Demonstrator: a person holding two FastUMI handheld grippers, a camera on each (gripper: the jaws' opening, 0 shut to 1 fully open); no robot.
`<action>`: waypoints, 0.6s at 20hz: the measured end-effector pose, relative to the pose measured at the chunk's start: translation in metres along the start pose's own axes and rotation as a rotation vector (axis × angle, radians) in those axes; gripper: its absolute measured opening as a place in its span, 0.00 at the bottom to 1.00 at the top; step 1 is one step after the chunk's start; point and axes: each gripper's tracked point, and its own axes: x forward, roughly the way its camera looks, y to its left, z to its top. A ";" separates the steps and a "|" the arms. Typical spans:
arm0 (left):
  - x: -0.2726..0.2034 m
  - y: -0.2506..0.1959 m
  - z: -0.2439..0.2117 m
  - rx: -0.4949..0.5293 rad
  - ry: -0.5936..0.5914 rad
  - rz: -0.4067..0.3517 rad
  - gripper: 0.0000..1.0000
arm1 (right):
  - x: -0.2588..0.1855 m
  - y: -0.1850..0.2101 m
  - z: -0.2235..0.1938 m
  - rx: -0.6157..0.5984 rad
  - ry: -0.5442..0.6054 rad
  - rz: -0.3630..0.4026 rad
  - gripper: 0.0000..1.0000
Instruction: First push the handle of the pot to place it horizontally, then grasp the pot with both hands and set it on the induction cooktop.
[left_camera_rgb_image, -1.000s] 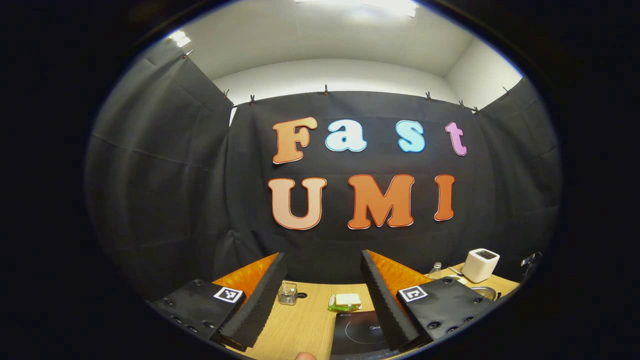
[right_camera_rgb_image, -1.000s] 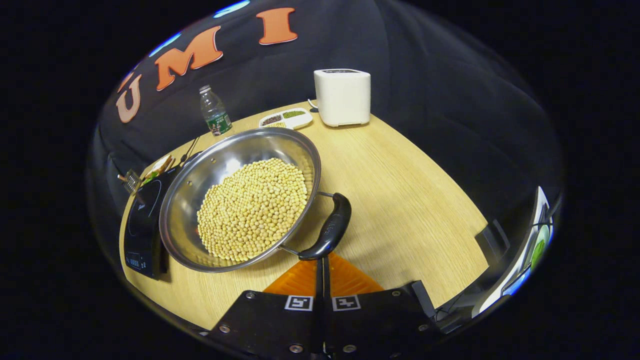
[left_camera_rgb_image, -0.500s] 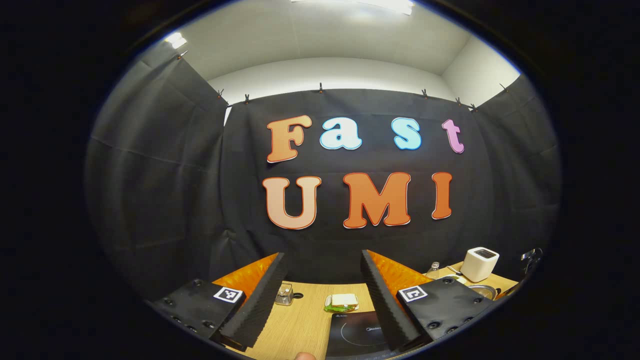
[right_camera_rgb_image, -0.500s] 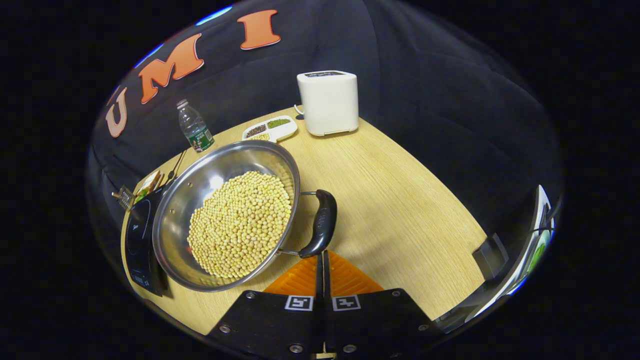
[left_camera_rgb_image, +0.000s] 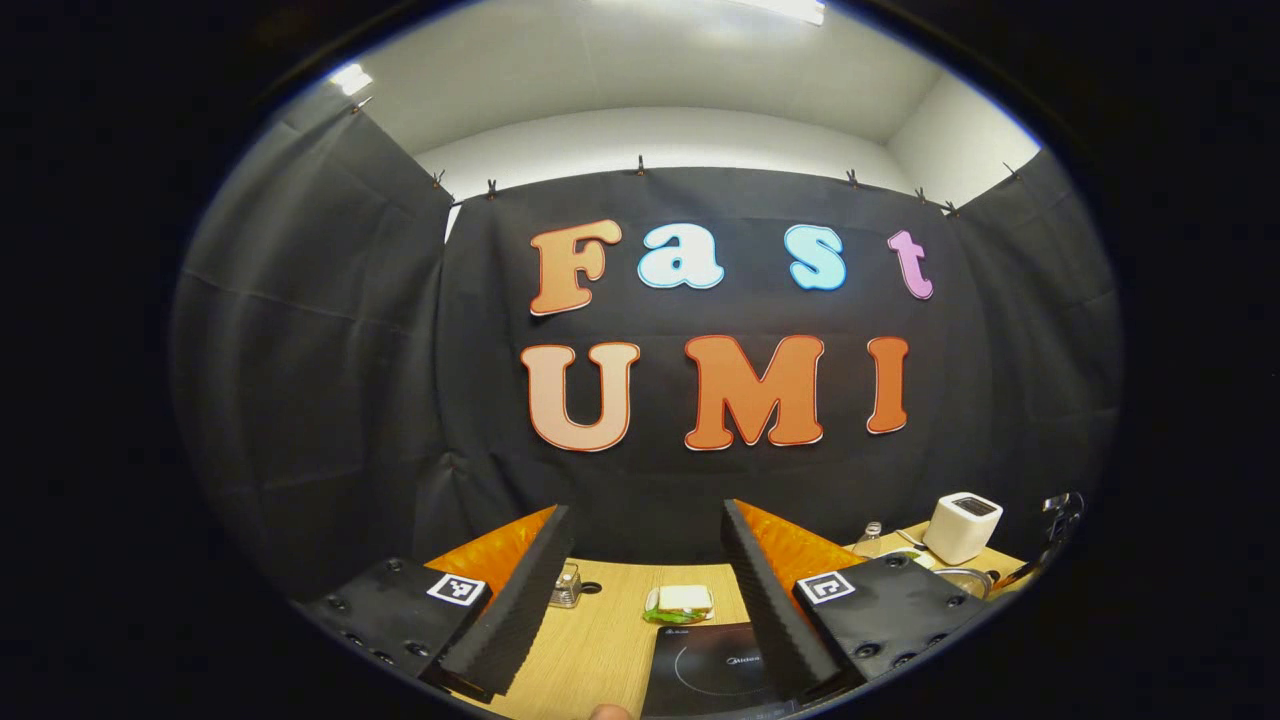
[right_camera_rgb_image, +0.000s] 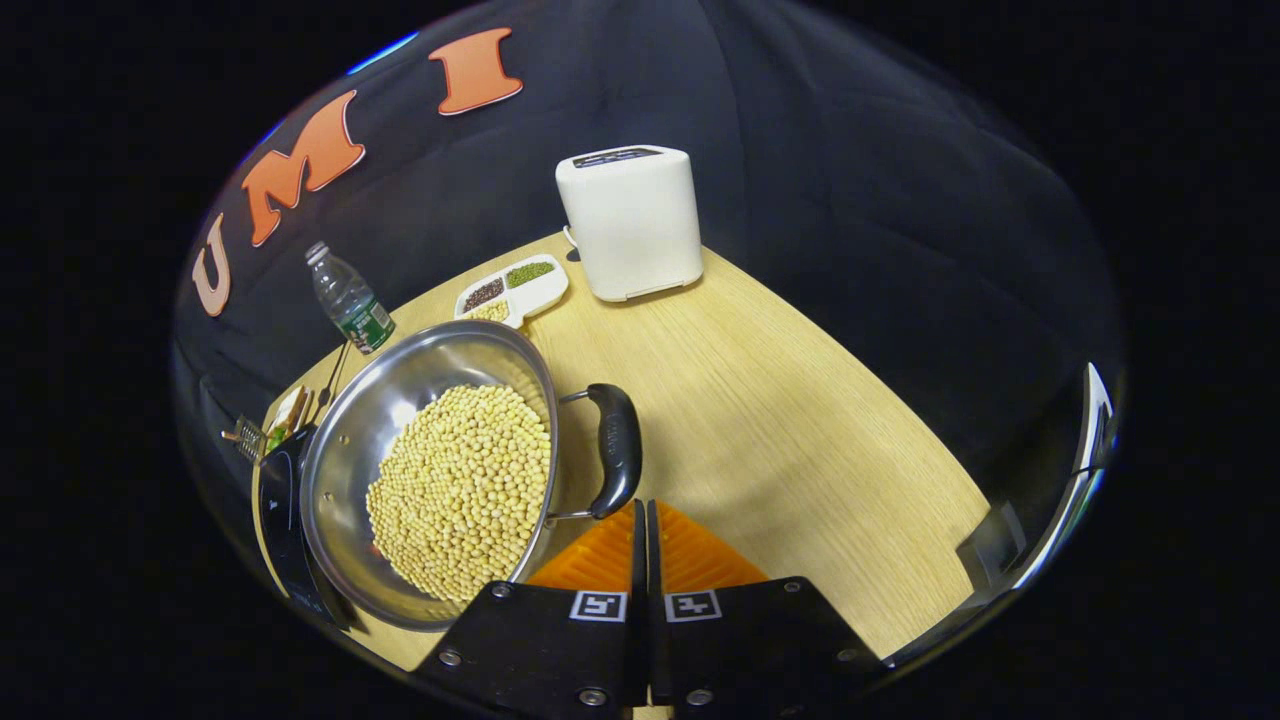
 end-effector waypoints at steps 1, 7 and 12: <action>0.002 -0.002 -0.002 0.000 0.004 -0.001 0.99 | 0.003 0.000 0.004 0.002 -0.003 -0.003 0.00; 0.015 -0.015 -0.011 -0.003 0.017 -0.014 0.98 | 0.014 -0.002 0.022 0.044 -0.020 -0.020 0.00; 0.024 -0.018 -0.024 -0.005 0.045 -0.011 0.98 | 0.021 -0.007 0.040 0.047 -0.053 -0.061 0.00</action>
